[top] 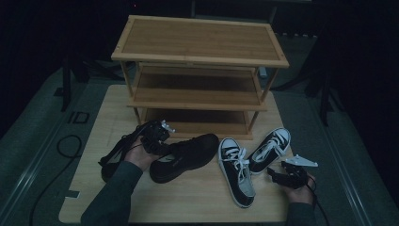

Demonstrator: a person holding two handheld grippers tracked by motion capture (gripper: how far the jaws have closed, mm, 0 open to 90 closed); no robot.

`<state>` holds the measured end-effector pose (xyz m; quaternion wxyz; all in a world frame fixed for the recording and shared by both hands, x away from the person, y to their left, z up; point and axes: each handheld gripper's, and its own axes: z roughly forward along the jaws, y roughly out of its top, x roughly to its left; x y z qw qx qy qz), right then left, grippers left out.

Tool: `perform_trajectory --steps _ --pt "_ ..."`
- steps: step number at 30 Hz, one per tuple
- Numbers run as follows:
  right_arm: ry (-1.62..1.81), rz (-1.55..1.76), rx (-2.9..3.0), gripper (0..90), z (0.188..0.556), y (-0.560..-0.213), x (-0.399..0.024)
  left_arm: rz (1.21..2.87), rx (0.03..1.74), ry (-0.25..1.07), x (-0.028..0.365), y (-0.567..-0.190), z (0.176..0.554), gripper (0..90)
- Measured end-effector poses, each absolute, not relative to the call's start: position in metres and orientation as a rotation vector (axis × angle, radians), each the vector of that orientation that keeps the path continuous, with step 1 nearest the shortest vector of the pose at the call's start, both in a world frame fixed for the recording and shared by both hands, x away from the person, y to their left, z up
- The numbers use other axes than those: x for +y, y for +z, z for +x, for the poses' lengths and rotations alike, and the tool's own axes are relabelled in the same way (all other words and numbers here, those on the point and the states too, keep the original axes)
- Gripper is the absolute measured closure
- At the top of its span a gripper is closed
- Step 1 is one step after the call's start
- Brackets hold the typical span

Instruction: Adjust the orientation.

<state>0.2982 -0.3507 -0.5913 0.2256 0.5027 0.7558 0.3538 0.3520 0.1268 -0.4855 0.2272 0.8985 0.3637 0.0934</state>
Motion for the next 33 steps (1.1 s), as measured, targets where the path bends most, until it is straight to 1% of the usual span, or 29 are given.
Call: perform_trajectory --steps 10,33 --pt "0.976 1.385 2.085 27.3 0.298 -0.591 -0.351 2.493 0.99 0.261 0.131 -0.484 0.347 87.9" --pt "0.978 1.38 2.089 27.0 0.299 -0.591 -0.351 2.475 1.026 0.268 0.145 -0.486 0.322 87.8"
